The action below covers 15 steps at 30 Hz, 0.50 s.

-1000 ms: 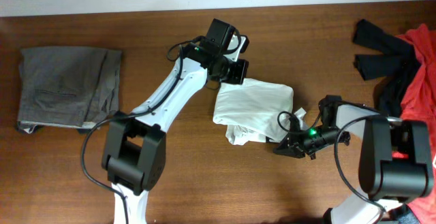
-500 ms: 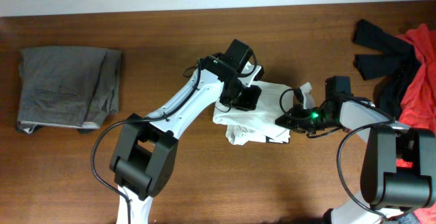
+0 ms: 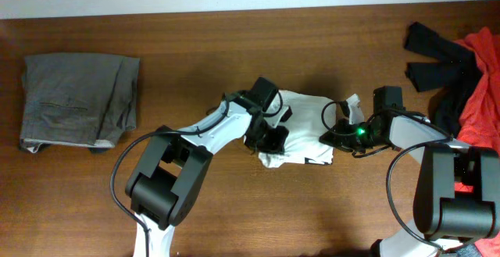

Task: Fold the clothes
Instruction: 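Grasp the bundle's top edge with both grippers and fold it downward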

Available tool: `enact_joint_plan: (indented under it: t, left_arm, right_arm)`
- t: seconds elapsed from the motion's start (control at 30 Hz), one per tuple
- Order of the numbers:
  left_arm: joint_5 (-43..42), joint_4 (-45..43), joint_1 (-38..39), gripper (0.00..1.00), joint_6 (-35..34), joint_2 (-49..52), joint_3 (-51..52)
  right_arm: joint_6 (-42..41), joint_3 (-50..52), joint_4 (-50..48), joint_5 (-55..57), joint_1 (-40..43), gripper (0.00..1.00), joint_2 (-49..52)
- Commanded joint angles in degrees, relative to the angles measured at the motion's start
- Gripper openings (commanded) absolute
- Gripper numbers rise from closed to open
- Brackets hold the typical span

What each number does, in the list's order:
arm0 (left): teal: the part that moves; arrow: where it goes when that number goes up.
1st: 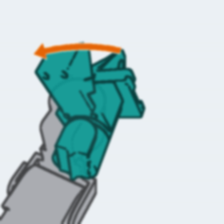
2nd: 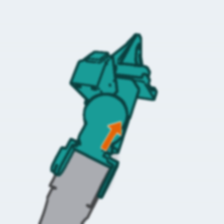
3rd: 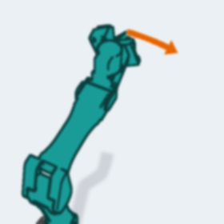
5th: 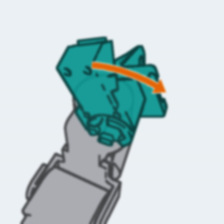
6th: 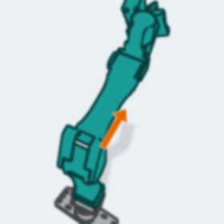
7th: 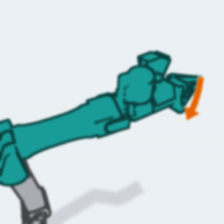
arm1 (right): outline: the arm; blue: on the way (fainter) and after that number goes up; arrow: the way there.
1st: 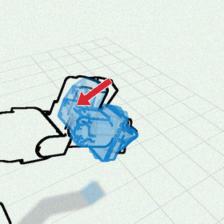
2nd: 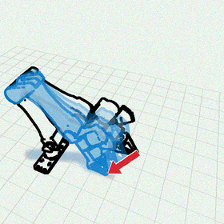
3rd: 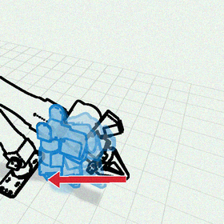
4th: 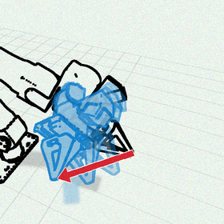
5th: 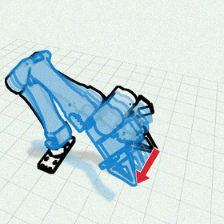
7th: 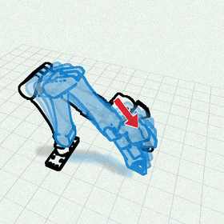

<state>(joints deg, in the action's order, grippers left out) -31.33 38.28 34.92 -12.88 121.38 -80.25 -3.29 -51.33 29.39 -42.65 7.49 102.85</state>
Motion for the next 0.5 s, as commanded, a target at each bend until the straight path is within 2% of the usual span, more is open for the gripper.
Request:
enact_joint_plan:
  t: [0.0, 0.33, 0.47]
  left_arm:
    - [-0.66, 0.81, -0.20, 0.00, -0.46, 0.07, 3.41]
    - [-0.81, 5.90, -0.20, 0.00, -0.72, -3.80, 1.64]
    - [5.51, 8.68, -0.20, 0.00, -0.76, -11.93, -1.40]
  right_arm:
    - [-0.42, -0.33, 0.22, 2.16, -0.02, 0.04, -0.26]
    - [-0.44, -0.33, 0.90, 6.08, 0.00, 0.04, -0.26]
    - [-0.44, -1.27, 1.73, 4.72, 0.00, 0.04, -0.26]
